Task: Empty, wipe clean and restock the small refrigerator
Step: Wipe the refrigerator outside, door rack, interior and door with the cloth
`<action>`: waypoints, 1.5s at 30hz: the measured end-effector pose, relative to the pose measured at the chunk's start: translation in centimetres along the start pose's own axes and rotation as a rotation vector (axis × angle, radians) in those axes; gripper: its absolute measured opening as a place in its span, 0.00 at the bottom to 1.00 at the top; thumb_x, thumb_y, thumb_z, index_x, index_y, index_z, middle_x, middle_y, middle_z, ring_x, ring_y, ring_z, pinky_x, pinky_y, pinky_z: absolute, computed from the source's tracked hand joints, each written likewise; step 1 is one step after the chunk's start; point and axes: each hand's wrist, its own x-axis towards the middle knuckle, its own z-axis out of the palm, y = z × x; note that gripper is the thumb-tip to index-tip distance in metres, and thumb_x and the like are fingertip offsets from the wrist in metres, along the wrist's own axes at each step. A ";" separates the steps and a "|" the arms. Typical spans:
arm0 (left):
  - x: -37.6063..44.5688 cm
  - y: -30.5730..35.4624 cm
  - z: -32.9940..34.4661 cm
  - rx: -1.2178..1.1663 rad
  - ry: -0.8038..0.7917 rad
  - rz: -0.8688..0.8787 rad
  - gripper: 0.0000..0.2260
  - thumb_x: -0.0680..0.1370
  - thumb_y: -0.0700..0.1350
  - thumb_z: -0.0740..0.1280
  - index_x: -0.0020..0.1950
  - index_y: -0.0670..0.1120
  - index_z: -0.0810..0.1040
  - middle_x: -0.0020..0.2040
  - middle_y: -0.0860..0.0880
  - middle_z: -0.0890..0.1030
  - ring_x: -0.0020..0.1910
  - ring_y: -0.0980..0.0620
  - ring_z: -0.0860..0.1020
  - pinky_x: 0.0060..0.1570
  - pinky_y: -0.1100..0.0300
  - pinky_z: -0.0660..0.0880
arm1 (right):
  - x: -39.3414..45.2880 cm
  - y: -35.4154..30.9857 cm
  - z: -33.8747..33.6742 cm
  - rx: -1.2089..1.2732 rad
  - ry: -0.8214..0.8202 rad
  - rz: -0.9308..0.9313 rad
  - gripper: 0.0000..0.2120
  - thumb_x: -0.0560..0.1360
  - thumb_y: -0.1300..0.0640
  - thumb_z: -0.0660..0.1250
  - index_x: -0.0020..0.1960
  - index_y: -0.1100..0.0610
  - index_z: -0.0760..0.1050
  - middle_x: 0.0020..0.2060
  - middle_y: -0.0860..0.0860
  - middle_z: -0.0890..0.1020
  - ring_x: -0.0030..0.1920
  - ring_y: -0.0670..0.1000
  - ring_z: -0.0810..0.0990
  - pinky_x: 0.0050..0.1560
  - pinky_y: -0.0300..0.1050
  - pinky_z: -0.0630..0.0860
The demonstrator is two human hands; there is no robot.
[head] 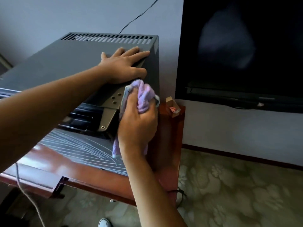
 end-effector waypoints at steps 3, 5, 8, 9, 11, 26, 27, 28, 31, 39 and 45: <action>-0.1 -0.1 0.1 -0.001 0.014 -0.002 0.39 0.66 0.72 0.53 0.78 0.73 0.47 0.84 0.59 0.48 0.83 0.45 0.46 0.72 0.25 0.44 | -0.1 0.1 0.4 -0.047 0.162 -0.202 0.12 0.79 0.46 0.68 0.54 0.54 0.81 0.47 0.49 0.86 0.48 0.45 0.84 0.47 0.37 0.77; -0.2 -0.2 0.0 -0.009 0.015 0.009 0.37 0.70 0.71 0.55 0.78 0.73 0.47 0.84 0.58 0.48 0.83 0.44 0.45 0.73 0.25 0.42 | -1.4 2.7 -0.3 -0.063 0.167 -0.142 0.08 0.79 0.45 0.69 0.53 0.48 0.80 0.46 0.44 0.85 0.49 0.41 0.83 0.48 0.36 0.75; -0.3 -0.5 0.2 -0.006 0.042 0.045 0.32 0.77 0.69 0.56 0.79 0.71 0.49 0.84 0.57 0.49 0.83 0.43 0.46 0.72 0.25 0.42 | -4.8 13.2 -3.4 -0.250 0.099 0.205 0.13 0.79 0.33 0.62 0.56 0.39 0.76 0.49 0.34 0.80 0.51 0.32 0.78 0.56 0.34 0.72; -0.5 -0.4 0.1 -0.005 0.059 0.052 0.31 0.78 0.68 0.56 0.80 0.69 0.50 0.84 0.56 0.50 0.82 0.42 0.48 0.72 0.26 0.43 | -6.2 17.1 -4.5 -0.347 0.009 0.333 0.18 0.79 0.30 0.57 0.60 0.37 0.75 0.54 0.36 0.80 0.55 0.38 0.79 0.60 0.39 0.73; -1.1 -0.4 0.1 -0.036 0.087 0.088 0.29 0.79 0.66 0.55 0.81 0.66 0.55 0.83 0.55 0.55 0.82 0.42 0.52 0.73 0.26 0.45 | -8.8 23.5 -6.4 -0.510 -0.146 0.533 0.22 0.81 0.32 0.53 0.70 0.38 0.71 0.64 0.46 0.79 0.64 0.53 0.79 0.67 0.47 0.72; -11.6 -24.4 -0.5 -0.038 0.121 0.458 0.36 0.76 0.71 0.42 0.81 0.60 0.60 0.81 0.58 0.60 0.81 0.51 0.58 0.80 0.50 0.53 | -12.9 13.1 -4.4 -0.323 0.243 0.408 0.14 0.77 0.29 0.61 0.52 0.35 0.79 0.45 0.39 0.85 0.48 0.46 0.83 0.57 0.49 0.76; -12.2 -26.4 -0.6 -0.011 0.112 0.472 0.36 0.76 0.72 0.41 0.82 0.61 0.58 0.82 0.58 0.59 0.81 0.50 0.57 0.80 0.50 0.52 | -13.2 10.9 -4.3 -0.252 0.271 0.411 0.10 0.78 0.35 0.66 0.52 0.37 0.82 0.46 0.39 0.86 0.47 0.44 0.83 0.55 0.46 0.76; -12.7 -28.1 -0.7 0.008 0.107 0.485 0.37 0.75 0.74 0.39 0.82 0.62 0.56 0.82 0.59 0.58 0.81 0.50 0.56 0.80 0.49 0.51 | -13.7 8.9 -4.3 -0.188 0.297 0.407 0.08 0.79 0.42 0.69 0.54 0.42 0.83 0.49 0.41 0.86 0.48 0.44 0.84 0.54 0.43 0.76; -13.7 -30.7 -0.5 0.028 0.113 0.473 0.38 0.73 0.76 0.37 0.81 0.65 0.54 0.82 0.60 0.56 0.82 0.51 0.55 0.80 0.45 0.51 | -16.0 3.5 -4.1 -0.200 0.310 0.346 0.14 0.78 0.46 0.71 0.60 0.52 0.82 0.47 0.47 0.86 0.51 0.50 0.85 0.53 0.44 0.78; -14.6 -30.7 0.1 0.042 0.150 0.417 0.30 0.80 0.72 0.43 0.82 0.65 0.51 0.83 0.59 0.53 0.82 0.50 0.53 0.78 0.41 0.49 | -23.0 -1.2 -0.2 -0.227 0.216 0.276 0.10 0.78 0.46 0.72 0.55 0.48 0.83 0.45 0.41 0.87 0.48 0.43 0.86 0.51 0.41 0.79; -16.9 -30.8 1.6 0.009 0.142 0.488 0.27 0.85 0.63 0.46 0.84 0.58 0.50 0.84 0.55 0.51 0.83 0.51 0.48 0.80 0.49 0.44 | -24.3 -1.2 -1.4 -0.306 0.288 0.258 0.11 0.76 0.45 0.73 0.51 0.51 0.81 0.43 0.45 0.87 0.48 0.48 0.86 0.51 0.45 0.79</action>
